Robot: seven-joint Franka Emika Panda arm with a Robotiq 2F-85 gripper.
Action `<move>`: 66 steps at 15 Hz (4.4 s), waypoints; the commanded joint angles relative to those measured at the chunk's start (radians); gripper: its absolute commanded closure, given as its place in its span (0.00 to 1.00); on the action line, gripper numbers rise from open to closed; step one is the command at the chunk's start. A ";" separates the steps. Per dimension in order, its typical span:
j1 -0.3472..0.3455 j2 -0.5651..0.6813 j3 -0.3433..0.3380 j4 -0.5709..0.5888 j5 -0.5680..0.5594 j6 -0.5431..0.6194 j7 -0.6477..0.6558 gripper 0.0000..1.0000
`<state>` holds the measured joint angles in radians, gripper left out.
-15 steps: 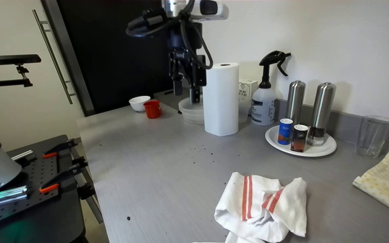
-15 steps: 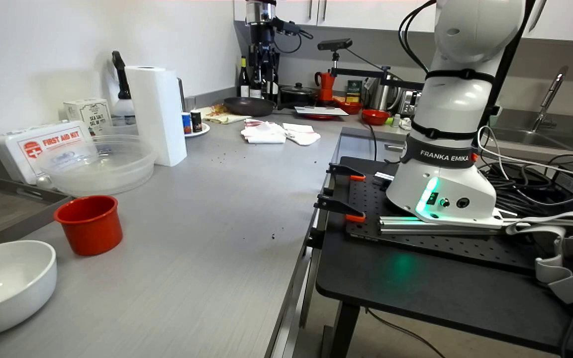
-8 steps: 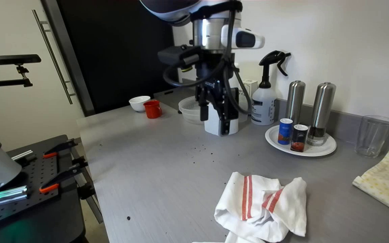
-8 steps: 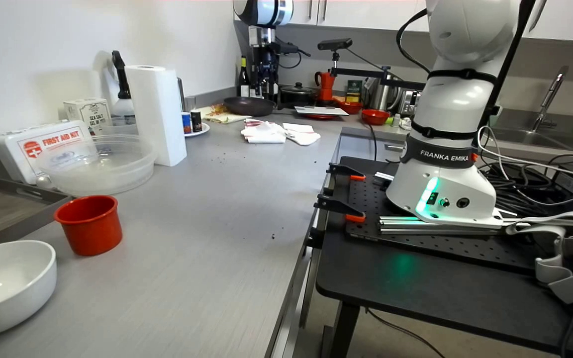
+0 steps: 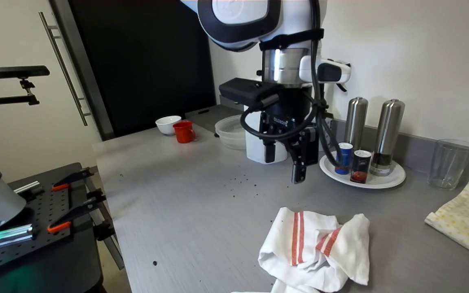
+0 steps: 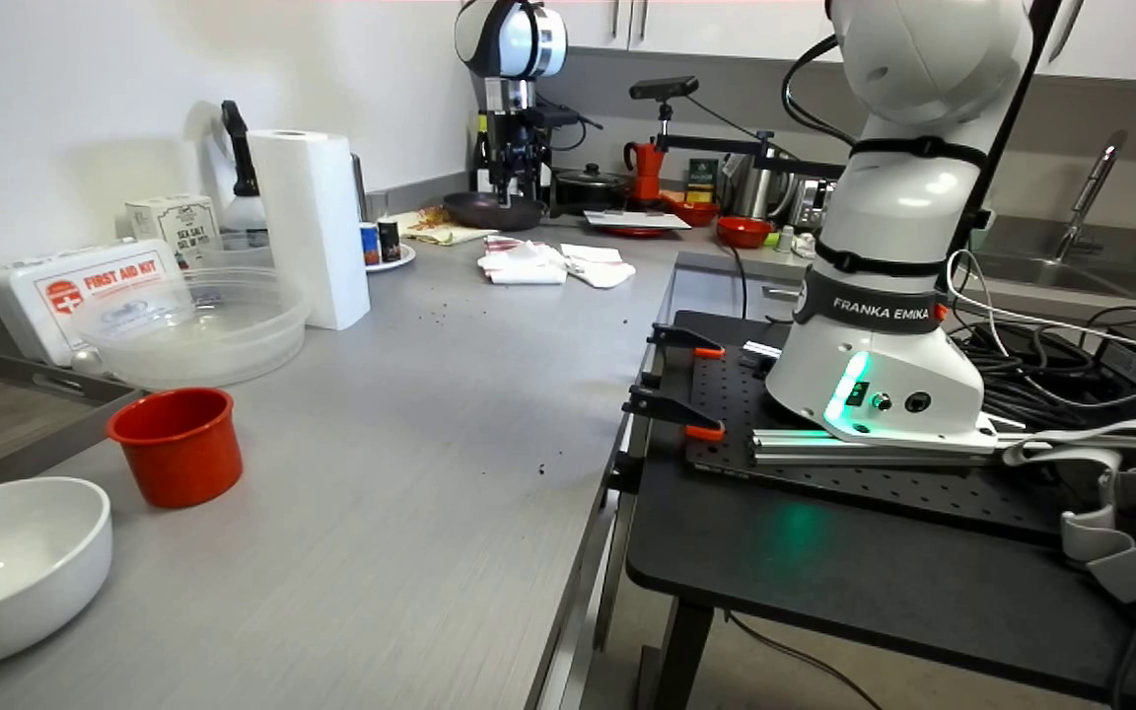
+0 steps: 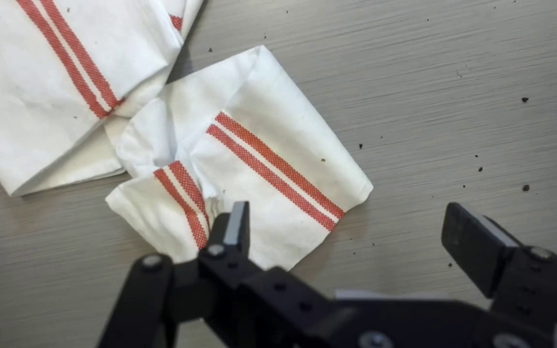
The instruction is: Push the grains on the table to the left using the towel further from the edge
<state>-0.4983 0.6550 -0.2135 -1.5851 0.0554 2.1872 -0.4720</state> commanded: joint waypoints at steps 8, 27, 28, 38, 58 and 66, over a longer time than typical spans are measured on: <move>-0.008 0.138 0.037 0.171 0.005 -0.082 0.083 0.00; -0.158 0.517 0.034 0.704 -0.004 -0.305 0.150 0.00; -0.162 0.538 0.035 0.731 -0.004 -0.314 0.146 0.00; -0.225 0.654 0.048 0.905 -0.029 -0.346 0.156 0.00; -0.213 0.680 0.135 0.905 0.012 -0.340 0.100 0.96; -0.175 0.650 0.205 0.835 0.010 -0.309 0.104 0.96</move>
<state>-0.6920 1.3205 -0.0352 -0.6965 0.0496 1.8629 -0.3539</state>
